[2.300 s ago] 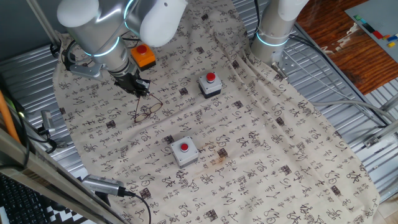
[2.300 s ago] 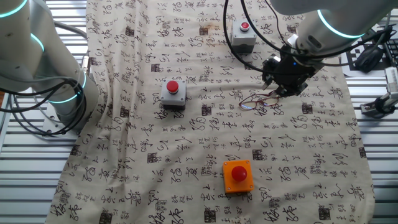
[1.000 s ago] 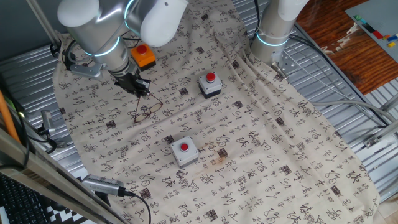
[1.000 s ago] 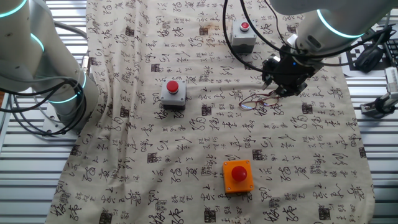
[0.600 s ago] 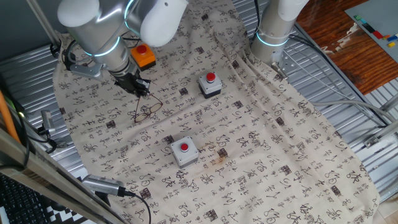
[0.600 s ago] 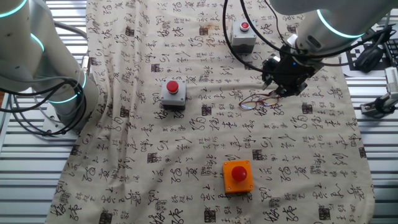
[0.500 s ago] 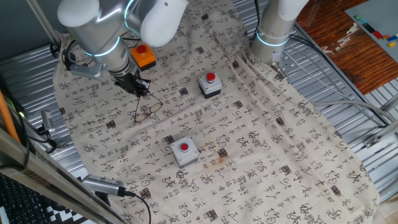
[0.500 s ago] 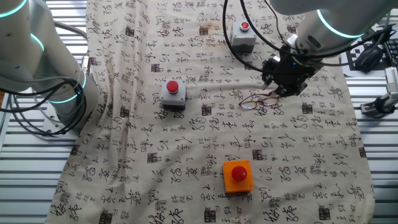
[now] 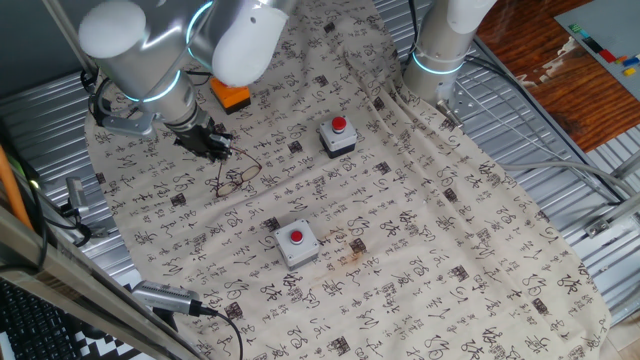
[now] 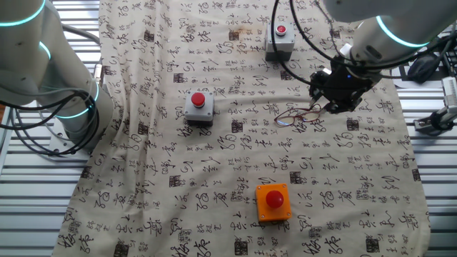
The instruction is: Unfold the leg of the glasses (with one hand)
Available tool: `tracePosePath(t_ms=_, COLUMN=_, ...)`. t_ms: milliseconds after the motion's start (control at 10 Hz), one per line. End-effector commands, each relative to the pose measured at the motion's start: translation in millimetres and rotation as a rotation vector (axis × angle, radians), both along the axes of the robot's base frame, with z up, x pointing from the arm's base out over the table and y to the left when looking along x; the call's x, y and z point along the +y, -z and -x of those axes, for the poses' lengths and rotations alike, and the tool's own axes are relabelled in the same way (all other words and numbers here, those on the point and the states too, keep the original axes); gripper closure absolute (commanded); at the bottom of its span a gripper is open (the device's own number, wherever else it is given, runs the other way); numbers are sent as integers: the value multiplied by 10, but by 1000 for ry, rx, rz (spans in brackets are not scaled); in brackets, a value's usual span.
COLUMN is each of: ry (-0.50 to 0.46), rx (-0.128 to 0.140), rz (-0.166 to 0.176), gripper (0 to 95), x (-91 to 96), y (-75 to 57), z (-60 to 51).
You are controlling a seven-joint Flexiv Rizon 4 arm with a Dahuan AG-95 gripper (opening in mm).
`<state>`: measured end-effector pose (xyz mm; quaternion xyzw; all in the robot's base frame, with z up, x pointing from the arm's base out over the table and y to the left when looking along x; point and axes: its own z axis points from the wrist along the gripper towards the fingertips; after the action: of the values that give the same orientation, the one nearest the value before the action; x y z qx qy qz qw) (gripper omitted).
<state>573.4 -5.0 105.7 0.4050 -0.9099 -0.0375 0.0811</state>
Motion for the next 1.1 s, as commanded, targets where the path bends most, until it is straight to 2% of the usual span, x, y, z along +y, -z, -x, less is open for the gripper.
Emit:
tracePosePath(t_ms=100, ry=4, rx=-2, rz=-4, gripper=760, x=9, y=-6, z=20)
tracePosePath(t_ms=1100, ry=26, rx=-1, rz=-2, gripper=760, x=190, y=-155, z=16)
